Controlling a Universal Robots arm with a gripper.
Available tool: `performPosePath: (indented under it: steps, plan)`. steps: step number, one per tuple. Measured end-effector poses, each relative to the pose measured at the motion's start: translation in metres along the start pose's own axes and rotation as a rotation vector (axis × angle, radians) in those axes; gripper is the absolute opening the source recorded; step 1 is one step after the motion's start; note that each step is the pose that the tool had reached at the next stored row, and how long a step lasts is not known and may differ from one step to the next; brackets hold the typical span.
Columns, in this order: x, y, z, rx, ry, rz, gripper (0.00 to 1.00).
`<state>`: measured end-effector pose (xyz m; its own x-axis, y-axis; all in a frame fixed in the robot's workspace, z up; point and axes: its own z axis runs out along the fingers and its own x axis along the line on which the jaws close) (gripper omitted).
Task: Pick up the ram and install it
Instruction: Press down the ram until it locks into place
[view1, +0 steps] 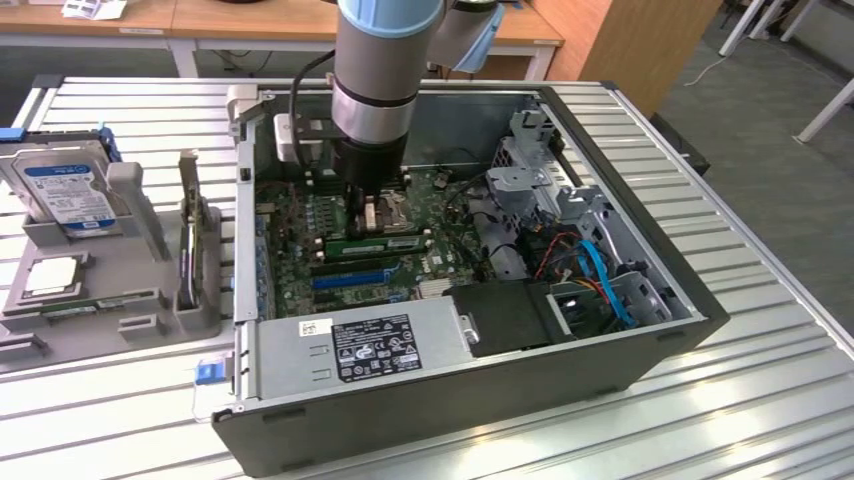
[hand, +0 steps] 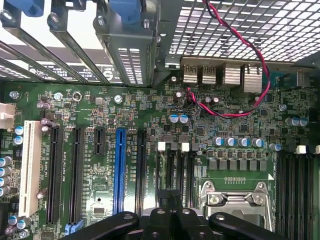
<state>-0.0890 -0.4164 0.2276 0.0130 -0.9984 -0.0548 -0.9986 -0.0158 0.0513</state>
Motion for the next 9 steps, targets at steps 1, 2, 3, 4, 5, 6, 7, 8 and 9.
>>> performPosePath:
  steps: [1,2,3,4,5,6,7,8,9]
  plan:
    - [0.0000,0.0000,0.0000,-0.0001,0.0000,0.000,0.10]
    - [0.0000,0.0000,0.0000,0.0000,0.0000,0.000,0.10]
    - [0.0000,0.0000,0.0001,0.0000,-0.0001,0.000,0.10]
    - [0.0000,0.0000,0.0001,0.0001,-0.0002,0.000,0.10]
    - [0.0000,0.0000,0.0001,0.0001,-0.0001,0.000,0.10]
    - [0.0001,0.0000,0.0004,0.0000,-0.0001,0.000,0.10]
    - [0.0001,0.0000,0.0009,0.0002,-0.0004,0.000,0.10]
    - [0.0001,0.0000,0.0014,0.0000,-0.0003,0.000,0.10]
    - [0.0002,0.0000,0.0020,-0.0001,-0.0001,0.000,0.10]
